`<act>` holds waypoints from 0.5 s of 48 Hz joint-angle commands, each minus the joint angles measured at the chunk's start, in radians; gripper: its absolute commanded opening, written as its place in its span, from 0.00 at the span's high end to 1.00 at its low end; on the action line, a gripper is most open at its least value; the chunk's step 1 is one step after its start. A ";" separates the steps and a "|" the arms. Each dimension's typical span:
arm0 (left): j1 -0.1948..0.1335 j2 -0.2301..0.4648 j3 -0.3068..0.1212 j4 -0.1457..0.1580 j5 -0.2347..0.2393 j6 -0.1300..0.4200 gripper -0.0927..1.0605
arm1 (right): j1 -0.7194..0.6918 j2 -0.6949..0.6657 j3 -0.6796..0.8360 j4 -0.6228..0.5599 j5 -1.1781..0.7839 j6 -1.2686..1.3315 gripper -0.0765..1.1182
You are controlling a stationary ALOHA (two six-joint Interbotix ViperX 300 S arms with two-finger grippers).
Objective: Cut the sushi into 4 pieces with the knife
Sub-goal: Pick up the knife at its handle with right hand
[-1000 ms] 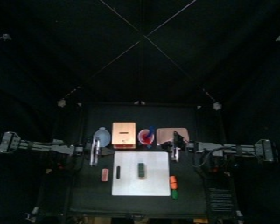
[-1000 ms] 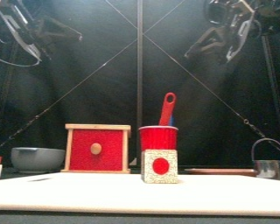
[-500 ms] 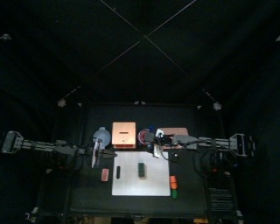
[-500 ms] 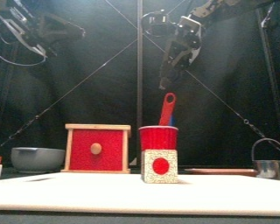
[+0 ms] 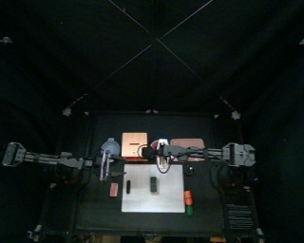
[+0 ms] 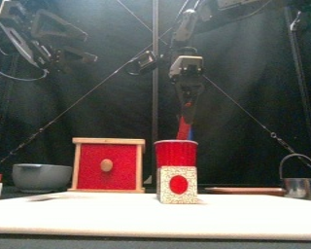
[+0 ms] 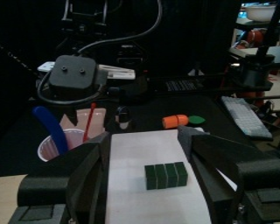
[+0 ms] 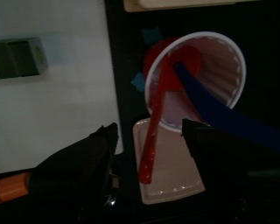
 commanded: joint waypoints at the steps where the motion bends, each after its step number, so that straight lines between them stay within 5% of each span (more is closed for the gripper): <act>1: 0.005 0.000 -0.009 0.000 -0.011 0.002 0.10 | -0.006 -0.014 -0.018 -0.008 0.003 0.002 0.19; 9: 0.009 0.000 -0.008 -0.002 -0.011 0.002 0.10 | -0.008 -0.008 -0.014 -0.009 0.003 0.000 0.32; 24: 0.023 0.000 -0.002 -0.002 -0.011 0.002 0.10 | -0.025 -0.003 -0.055 -0.009 0.041 -0.028 0.71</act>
